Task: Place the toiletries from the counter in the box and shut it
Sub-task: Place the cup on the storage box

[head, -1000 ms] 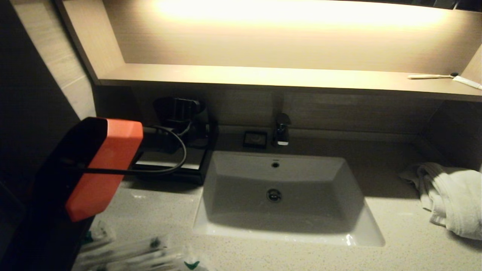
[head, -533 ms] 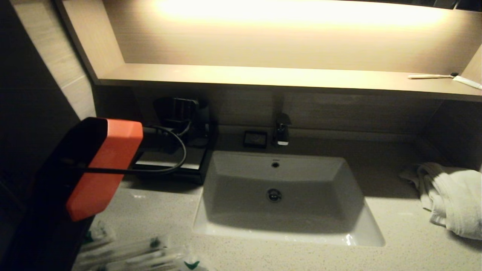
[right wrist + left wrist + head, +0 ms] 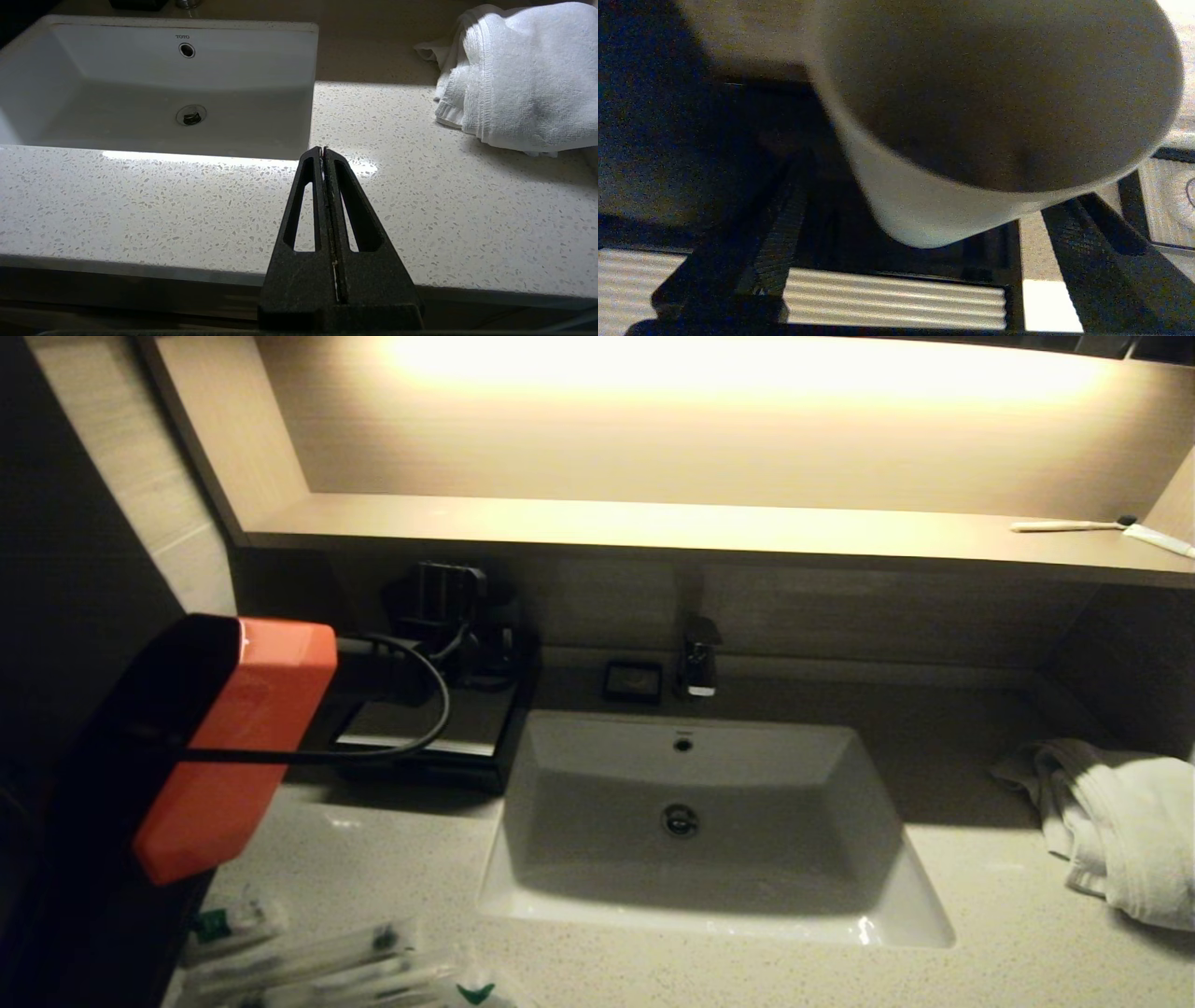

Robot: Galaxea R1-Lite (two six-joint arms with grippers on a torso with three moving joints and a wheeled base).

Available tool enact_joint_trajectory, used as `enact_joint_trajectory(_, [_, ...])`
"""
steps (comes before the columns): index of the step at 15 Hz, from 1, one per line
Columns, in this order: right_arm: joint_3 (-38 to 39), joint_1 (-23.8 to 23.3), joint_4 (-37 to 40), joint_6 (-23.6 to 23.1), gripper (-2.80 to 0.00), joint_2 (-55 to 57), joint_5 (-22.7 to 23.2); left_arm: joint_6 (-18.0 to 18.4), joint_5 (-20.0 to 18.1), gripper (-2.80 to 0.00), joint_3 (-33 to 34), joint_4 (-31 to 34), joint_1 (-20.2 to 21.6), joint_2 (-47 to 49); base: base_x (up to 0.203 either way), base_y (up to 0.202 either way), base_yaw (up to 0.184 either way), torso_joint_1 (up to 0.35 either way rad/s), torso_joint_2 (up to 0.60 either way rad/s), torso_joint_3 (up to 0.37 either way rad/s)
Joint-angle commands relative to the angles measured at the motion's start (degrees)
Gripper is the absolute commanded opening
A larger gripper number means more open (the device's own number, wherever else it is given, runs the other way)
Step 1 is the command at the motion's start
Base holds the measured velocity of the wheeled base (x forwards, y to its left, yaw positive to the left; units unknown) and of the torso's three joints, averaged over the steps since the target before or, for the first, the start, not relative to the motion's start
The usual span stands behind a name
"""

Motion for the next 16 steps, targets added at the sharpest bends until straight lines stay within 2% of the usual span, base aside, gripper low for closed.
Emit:
enact_joint_trajectory(1, [0.00,0.00,-0.01,-0.01,-2.80,0.00,0.04,-0.10,0.40,0.00,2.66,0.00,0.03,-3.03,0.000,0.000,0.000,0.000,0.00,0.000])
enact_joint_trajectory(6, [0.00,0.00,-0.01,-0.01,-2.80,0.00,0.04,-0.32,0.41,-0.01,11.39,-0.47,-0.03,-7.66,0.000,0.000,0.000,0.000,0.00,0.000])
enact_joint_trajectory(7, [0.00,0.00,-0.01,-0.01,-2.80,0.00,0.04,-0.66,0.38,-2.80,12.61,-0.47,-0.05,-8.41,0.000,0.000,0.000,0.000,0.00,0.000])
enact_joint_trajectory(16, [0.00,0.00,-0.01,-0.01,-2.80,0.00,0.04,-1.25,0.28,-2.80,13.58,-0.47,-2.03,-6.92,0.000,0.000,0.000,0.000,0.00,0.000])
